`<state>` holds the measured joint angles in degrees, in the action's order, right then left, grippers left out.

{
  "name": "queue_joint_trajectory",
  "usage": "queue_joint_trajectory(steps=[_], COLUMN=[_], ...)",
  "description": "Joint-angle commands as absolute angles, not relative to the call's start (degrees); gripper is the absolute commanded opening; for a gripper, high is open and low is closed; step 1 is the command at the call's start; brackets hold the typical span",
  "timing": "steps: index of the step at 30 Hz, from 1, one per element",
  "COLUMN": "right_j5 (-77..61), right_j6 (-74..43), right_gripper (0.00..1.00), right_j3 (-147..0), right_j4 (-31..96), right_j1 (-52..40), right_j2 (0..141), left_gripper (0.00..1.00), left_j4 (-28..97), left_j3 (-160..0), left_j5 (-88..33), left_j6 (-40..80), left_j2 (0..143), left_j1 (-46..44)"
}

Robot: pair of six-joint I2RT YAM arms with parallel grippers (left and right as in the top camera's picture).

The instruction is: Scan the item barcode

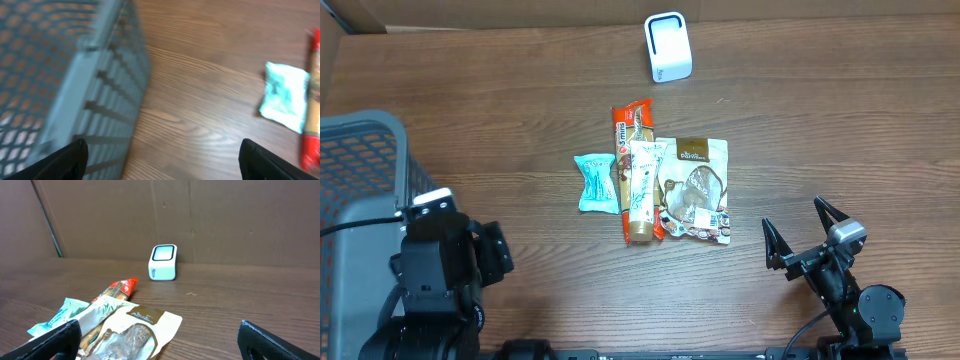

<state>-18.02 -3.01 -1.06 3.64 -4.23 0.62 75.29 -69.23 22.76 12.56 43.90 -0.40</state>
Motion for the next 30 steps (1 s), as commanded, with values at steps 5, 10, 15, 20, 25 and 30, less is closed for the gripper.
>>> queue_joint_trajectory(steps=[5,10,15,20,25,30], right_j5=[-18.0,-18.0,-18.0,-18.0,-18.0,-18.0], right_j6=[-3.2,-3.2,-3.2,-3.2,-3.2,-3.2], right_gripper=[1.0,1.0,1.0,1.0,1.0,1.0], right_j3=[-0.5,-0.5,-0.5,-0.5,-0.5,-0.5], right_j4=[3.3,3.3,3.3,3.3,3.3,3.3], right_j1=[-4.6,-4.6,-4.6,-4.6,-4.6,-4.6], right_j2=[0.2,0.2,0.2,0.2,0.2,0.2], left_gripper=[0.81,0.81,0.82,0.87,0.88,0.87], left_j4=[78.2,76.6,74.1,70.3,63.8,59.1], left_j3=[-68.8,-68.1,-68.0,-68.0,-68.0,-68.0], left_j5=[17.5,25.8,26.8,29.0,26.4,25.0], left_j6=[8.8,9.0,9.0,7.0,-3.1,-5.3], left_j2=[49.8,53.3,55.0,56.6,59.9,64.0], left_j1=[-0.4,-0.3,2.1,7.9,14.3,16.3])
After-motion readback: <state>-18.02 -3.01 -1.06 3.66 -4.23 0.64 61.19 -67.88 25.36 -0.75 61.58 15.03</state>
